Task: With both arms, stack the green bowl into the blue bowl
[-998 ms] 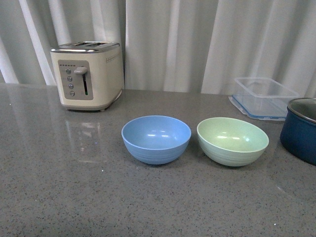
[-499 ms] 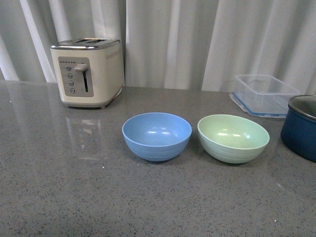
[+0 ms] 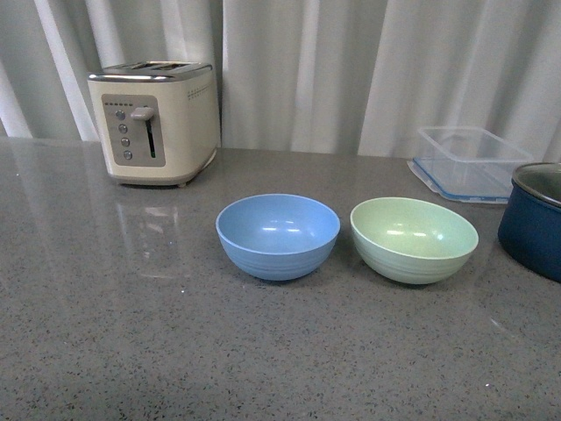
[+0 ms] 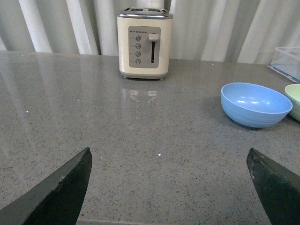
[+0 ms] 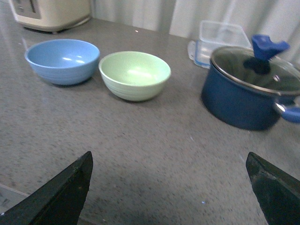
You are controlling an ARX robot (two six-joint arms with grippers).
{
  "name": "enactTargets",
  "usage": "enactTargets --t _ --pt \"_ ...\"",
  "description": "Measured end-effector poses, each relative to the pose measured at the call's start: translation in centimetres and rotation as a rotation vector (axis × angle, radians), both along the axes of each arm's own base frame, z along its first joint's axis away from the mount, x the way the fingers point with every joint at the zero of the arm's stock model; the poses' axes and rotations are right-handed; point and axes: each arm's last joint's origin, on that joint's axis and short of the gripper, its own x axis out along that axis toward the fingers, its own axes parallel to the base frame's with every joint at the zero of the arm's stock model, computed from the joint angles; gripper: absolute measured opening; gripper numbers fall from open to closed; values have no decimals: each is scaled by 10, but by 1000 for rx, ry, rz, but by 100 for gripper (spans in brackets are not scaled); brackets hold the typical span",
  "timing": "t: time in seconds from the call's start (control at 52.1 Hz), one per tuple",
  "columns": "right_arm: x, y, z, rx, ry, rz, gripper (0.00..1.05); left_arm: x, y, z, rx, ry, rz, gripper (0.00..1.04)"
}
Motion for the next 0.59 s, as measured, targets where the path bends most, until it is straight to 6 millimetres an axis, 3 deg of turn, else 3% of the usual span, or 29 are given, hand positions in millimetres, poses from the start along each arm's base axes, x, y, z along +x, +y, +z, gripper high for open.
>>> enactTargets --t 0.134,0.249,0.422,0.595 --pt "13 17 41 -9 8 54 95 0 0 0 0 0 0 98" --pt "38 26 57 18 105 64 95 0 0 0 0 0 0 98" --pt "112 47 71 68 309 39 95 0 0 0 0 0 1 98" --pt "178 54 70 67 444 -73 95 0 0 0 0 0 1 98"
